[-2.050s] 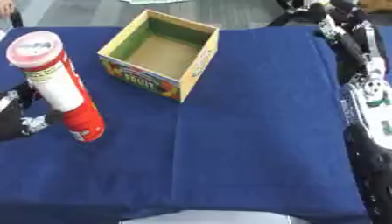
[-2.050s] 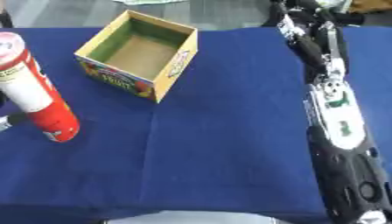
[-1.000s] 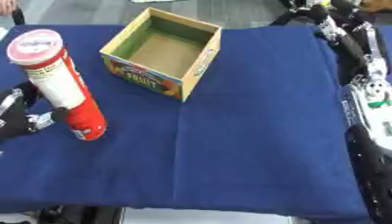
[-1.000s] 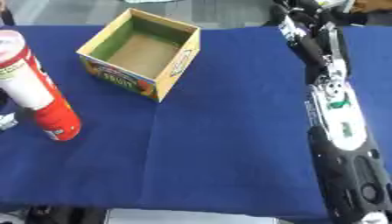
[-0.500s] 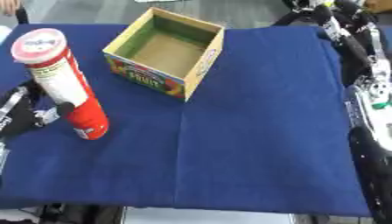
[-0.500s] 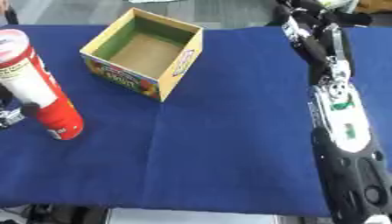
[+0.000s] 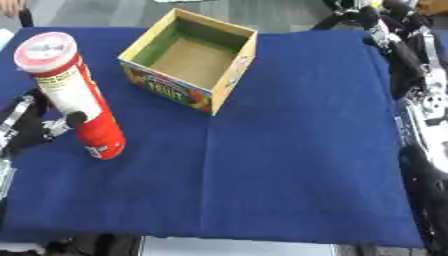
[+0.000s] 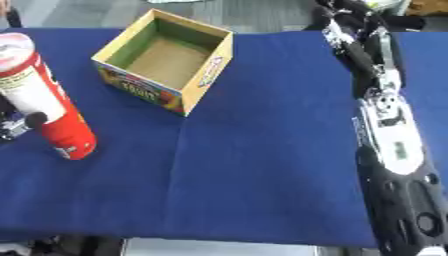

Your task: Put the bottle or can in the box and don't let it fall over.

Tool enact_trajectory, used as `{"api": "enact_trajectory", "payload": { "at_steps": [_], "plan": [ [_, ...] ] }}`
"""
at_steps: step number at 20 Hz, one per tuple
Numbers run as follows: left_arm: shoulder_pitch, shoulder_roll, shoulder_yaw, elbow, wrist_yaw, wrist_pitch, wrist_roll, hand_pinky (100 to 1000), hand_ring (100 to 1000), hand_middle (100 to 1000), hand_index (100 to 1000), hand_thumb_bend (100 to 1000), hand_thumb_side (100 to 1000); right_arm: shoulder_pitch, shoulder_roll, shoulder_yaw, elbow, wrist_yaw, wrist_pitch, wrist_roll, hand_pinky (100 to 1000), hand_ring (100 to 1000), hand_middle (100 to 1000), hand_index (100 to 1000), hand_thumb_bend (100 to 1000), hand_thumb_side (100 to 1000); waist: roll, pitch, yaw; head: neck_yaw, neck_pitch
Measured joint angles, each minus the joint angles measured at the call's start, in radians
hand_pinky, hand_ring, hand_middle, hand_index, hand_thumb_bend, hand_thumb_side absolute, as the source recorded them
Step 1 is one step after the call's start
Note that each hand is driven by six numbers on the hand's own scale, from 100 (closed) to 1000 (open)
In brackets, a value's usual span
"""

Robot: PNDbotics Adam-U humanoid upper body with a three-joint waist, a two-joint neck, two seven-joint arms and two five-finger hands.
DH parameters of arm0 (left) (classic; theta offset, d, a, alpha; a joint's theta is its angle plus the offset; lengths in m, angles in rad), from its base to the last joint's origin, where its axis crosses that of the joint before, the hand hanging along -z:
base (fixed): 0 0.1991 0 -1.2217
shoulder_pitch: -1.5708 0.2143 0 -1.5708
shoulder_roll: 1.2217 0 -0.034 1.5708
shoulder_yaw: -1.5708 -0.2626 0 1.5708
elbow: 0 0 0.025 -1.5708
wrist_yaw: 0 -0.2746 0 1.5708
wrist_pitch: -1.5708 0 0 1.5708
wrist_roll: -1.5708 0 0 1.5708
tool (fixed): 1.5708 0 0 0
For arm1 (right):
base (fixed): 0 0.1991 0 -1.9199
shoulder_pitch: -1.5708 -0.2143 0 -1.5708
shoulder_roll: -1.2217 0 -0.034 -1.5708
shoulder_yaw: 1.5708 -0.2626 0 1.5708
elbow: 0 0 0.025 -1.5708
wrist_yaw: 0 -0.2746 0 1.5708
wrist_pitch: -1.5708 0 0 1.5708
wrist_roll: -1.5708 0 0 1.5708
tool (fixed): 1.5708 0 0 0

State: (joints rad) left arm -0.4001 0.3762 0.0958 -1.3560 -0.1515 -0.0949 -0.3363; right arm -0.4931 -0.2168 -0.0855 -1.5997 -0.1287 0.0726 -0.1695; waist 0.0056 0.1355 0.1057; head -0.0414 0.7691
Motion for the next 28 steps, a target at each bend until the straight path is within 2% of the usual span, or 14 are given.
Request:
{"api": "enact_trajectory", "payload": {
  "at_steps": [8,28],
  "plan": [
    [-0.017,-0.008,-0.004,0.010,-0.022,0.007,0.012,1000,853,681,865,866,572,0.000,0.001,0.000,0.000,0.000,-0.002,0.003,754,960,1000,807,671,407,0.000,0.001,0.000,0.001,0.000],
    [-0.060,-0.027,-0.019,0.051,-0.049,0.018,0.050,1000,843,666,847,825,536,0.000,0.002,0.000,0.000,-0.004,-0.002,0.010,755,961,1000,808,670,403,-0.001,0.004,-0.005,0.004,0.000]
  ]
}}
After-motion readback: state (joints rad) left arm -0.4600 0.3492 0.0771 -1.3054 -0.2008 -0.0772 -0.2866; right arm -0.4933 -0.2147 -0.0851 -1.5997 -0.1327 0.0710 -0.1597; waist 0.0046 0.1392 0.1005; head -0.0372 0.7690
